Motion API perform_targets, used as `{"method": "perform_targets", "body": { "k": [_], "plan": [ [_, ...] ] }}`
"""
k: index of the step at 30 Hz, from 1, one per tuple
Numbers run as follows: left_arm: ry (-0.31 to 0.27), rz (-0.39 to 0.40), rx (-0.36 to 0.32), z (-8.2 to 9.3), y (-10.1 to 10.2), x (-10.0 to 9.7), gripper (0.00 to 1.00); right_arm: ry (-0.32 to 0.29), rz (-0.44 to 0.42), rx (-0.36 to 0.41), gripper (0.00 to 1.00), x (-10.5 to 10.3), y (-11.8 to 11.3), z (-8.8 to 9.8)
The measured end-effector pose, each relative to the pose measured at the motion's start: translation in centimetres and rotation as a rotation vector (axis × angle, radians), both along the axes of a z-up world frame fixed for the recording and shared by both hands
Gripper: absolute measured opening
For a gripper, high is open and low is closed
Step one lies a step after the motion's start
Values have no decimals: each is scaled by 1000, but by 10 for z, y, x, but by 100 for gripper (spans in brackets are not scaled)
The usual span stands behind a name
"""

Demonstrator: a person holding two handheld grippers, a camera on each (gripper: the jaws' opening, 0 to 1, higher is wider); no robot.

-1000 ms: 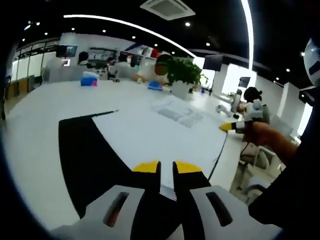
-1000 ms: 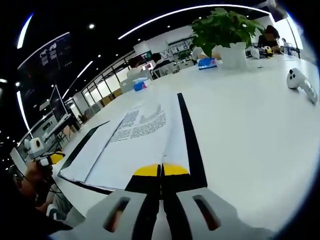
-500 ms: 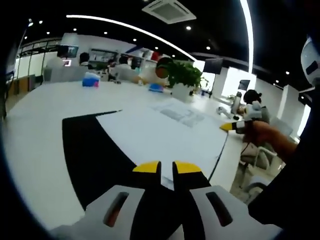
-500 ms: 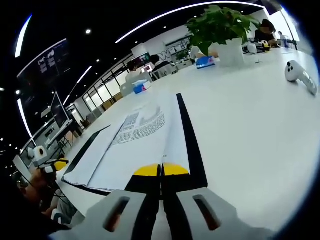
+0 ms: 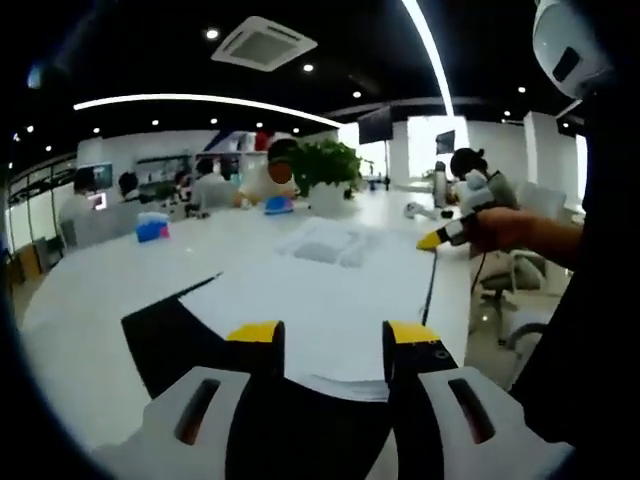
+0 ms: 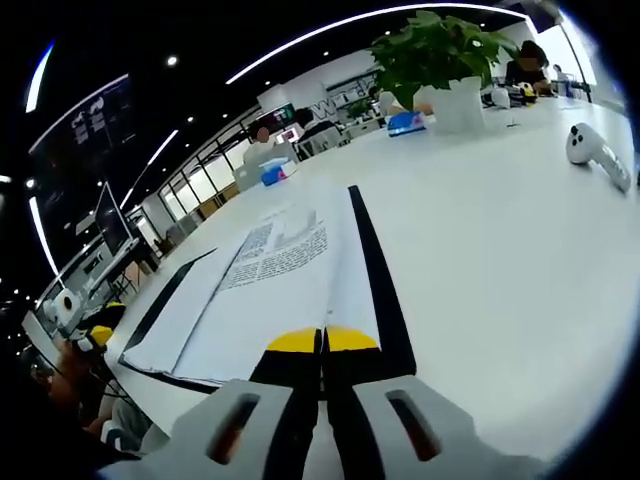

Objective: Flip through the bound document one page at a time

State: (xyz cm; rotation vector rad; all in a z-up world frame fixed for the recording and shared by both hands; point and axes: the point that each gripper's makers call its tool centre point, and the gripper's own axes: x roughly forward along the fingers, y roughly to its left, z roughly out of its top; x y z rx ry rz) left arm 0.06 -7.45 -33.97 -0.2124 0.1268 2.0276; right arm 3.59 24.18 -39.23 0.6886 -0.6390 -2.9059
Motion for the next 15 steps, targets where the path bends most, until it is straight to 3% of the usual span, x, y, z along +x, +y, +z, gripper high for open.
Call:
{"method": "perform_targets", "body": {
  "k": [3,8,15],
  "plan": [
    [-37,18,25,-3,-7,-3,41,2,-16,4,2,1,0,1],
    [-25,23,-3,-6,-17,-5,38,2,-31,11,2,2,-2,2],
    [-27,17,22,-6,-22,-6,38,-1,-48,45,2,2,-2,10]
  ]
}}
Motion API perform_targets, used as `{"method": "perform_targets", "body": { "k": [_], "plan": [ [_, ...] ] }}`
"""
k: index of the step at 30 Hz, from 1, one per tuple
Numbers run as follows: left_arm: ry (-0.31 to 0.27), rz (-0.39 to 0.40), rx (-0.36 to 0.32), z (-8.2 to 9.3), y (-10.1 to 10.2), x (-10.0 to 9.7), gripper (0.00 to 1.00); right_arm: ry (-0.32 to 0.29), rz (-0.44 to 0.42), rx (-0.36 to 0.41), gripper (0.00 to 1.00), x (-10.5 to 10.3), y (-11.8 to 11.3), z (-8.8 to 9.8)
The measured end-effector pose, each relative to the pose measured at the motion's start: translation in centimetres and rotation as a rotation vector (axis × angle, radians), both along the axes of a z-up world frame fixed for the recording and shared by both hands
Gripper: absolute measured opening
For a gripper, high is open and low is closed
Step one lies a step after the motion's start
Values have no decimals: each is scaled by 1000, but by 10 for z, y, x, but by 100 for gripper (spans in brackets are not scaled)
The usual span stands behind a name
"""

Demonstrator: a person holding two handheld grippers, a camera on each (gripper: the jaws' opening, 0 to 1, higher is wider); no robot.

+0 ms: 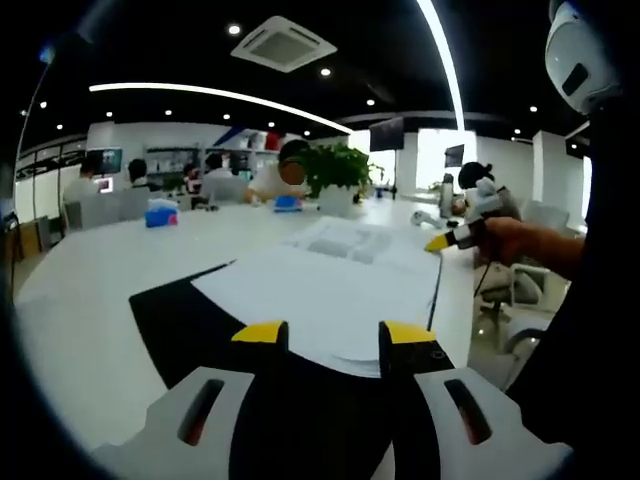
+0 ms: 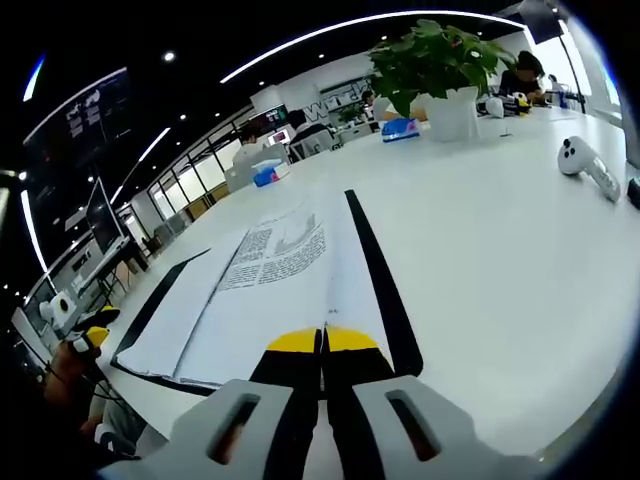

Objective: Flip through the bound document one page at a time

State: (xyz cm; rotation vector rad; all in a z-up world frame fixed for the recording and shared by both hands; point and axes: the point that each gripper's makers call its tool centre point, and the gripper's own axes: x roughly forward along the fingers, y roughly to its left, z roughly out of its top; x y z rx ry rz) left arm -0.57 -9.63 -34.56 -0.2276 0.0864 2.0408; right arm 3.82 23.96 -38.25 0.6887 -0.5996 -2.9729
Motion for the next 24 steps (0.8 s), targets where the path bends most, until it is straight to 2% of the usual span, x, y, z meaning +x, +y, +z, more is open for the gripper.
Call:
{"method": "perform_targets", "body": {
  "k": [5,12,17,21,24],
  "plan": [
    [7,-23,5,0,2,4,38,53,-26,6,2,-3,-7,21],
    [21,-31,16,3,-3,2,38,140,4,20,2,-14,-36,57],
    [35,-19,10,5,-9,-5,38,184,63,18,2,-24,-65,77],
    [35,-4,24,9,-17,-9,37,206,153,1,2,-31,-96,87],
    [40,5,23,9,-24,-10,37,213,234,27,2,-35,-125,89]
  ]
}}
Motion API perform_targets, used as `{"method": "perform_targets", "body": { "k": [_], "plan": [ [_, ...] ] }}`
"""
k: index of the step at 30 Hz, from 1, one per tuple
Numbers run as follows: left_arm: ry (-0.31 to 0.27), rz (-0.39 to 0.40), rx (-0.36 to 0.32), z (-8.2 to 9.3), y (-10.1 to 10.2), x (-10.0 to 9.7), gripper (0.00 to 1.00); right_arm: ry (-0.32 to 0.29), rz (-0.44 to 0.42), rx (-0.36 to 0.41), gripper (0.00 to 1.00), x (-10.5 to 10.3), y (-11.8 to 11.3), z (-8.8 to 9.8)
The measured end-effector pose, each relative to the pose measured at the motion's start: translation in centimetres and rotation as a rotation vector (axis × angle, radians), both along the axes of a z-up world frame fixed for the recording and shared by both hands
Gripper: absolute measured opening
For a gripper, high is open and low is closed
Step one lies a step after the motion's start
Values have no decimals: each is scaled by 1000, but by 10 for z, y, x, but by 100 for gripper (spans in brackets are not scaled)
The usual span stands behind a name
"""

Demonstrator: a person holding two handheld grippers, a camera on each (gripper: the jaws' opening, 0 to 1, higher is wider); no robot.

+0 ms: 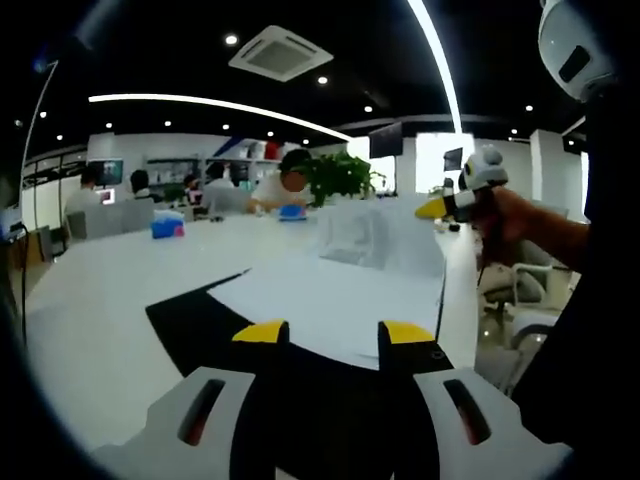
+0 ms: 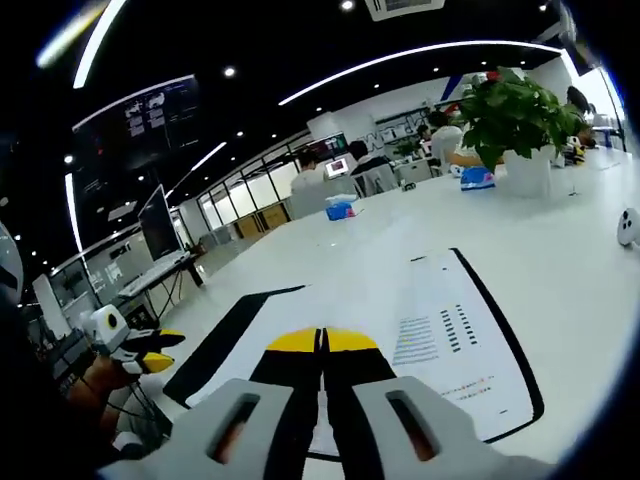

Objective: Flip through the bound document one page at a time

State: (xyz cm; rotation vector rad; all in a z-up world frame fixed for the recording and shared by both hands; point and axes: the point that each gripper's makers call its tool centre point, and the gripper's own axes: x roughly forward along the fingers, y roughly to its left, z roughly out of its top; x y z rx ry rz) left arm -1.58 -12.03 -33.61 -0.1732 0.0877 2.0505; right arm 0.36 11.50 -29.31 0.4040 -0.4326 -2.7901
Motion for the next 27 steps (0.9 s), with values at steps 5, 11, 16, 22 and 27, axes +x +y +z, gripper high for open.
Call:
{"method": "perform_targets", "body": {
  "k": [5,11,16,22,27],
  "plan": [
    [-9,17,5,-2,-9,0,37,-2,102,21,2,-5,-45,-4],
    [-18,18,3,-5,-13,2,36,-32,209,21,2,-6,-87,-20],
    [-17,20,2,-5,-16,3,36,-53,272,17,2,-5,-117,-30],
    [-19,23,-1,-6,-19,3,36,-90,340,20,2,-2,-144,-45],
    [-25,26,-4,-8,-22,3,35,-134,378,36,2,5,-158,-64]
  ]
}}
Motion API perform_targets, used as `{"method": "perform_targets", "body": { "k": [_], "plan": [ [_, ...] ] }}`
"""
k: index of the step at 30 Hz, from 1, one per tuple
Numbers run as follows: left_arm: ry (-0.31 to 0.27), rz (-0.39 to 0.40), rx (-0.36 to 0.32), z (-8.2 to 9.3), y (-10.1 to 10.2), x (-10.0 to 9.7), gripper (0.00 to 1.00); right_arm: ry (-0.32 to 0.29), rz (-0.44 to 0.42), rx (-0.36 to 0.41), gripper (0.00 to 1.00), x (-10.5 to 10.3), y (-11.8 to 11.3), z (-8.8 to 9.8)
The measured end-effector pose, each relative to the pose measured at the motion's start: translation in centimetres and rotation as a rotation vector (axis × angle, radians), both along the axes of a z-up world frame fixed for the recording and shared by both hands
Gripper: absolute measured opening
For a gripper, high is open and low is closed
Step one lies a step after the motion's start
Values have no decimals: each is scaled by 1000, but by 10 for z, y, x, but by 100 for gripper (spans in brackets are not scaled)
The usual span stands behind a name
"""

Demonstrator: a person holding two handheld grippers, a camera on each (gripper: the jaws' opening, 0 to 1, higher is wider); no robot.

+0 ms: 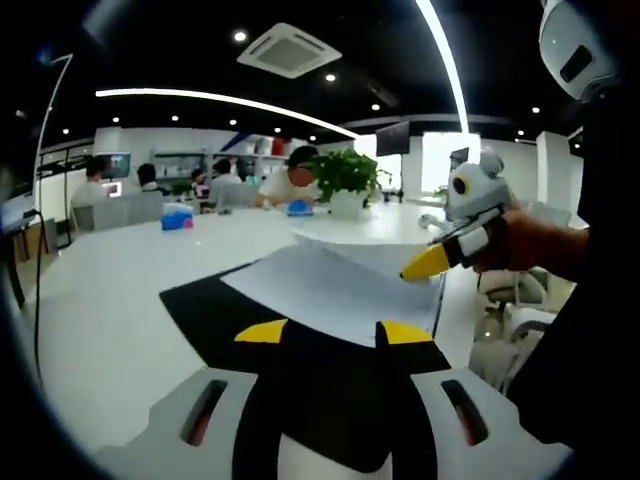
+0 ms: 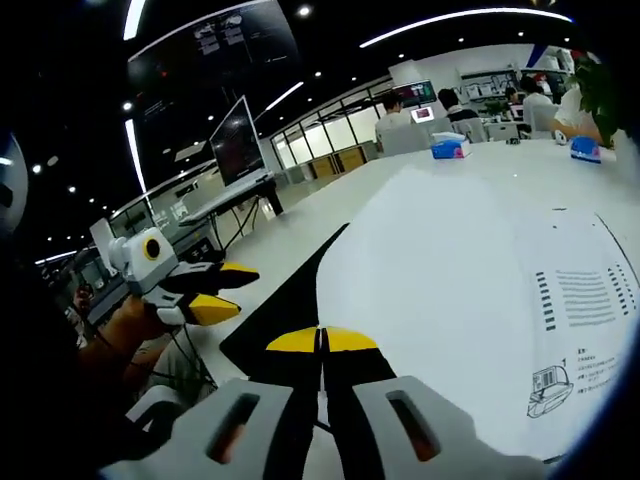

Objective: Flip through the bound document one page at a time

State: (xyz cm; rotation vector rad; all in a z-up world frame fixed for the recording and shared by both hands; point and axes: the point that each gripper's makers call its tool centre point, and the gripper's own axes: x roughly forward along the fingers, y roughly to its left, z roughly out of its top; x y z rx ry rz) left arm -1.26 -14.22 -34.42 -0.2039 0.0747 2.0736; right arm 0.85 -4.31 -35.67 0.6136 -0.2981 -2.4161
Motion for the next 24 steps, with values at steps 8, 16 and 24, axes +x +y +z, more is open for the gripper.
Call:
{"method": "perform_targets", "body": {
  "k": [8,16,24],
  "plan": [
    [-14,-5,-14,-3,1,-2,33,-105,-19,-28,2,7,-3,-26],
    [-18,-34,-19,-3,11,1,33,-155,-24,-1,7,12,-7,-44],
    [-19,-39,-19,-3,15,3,33,-163,-16,-50,12,13,-9,-41]
  ]
}}
